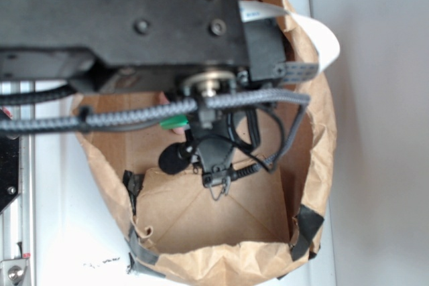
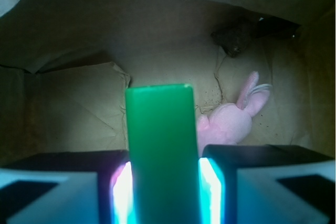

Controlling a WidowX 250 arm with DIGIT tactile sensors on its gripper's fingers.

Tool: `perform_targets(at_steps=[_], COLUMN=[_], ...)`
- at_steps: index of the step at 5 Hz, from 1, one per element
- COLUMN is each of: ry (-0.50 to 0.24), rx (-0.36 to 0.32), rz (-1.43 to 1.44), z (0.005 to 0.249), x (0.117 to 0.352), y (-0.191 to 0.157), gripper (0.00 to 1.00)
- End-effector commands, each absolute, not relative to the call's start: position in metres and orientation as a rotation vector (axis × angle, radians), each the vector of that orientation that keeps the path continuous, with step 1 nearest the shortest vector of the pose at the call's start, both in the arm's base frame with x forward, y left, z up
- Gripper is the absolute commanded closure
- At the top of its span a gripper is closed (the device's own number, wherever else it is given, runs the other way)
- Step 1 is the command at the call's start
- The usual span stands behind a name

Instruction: Grab the green block.

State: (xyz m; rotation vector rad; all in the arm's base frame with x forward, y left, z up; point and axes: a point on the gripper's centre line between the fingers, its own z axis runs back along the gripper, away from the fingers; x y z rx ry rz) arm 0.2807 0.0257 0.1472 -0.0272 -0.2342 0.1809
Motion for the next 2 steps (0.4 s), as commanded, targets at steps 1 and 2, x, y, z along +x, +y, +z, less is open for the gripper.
perform_targets(at_steps=[1, 2], ry=[-0.313, -0.300], rx=[-0.022, -0.027], rz=[0.152, 0.152], z=[0.1753, 0.1715], x=[0.2850, 0.2868], y=[0.0037, 0.0035], gripper=[1.00, 1.00])
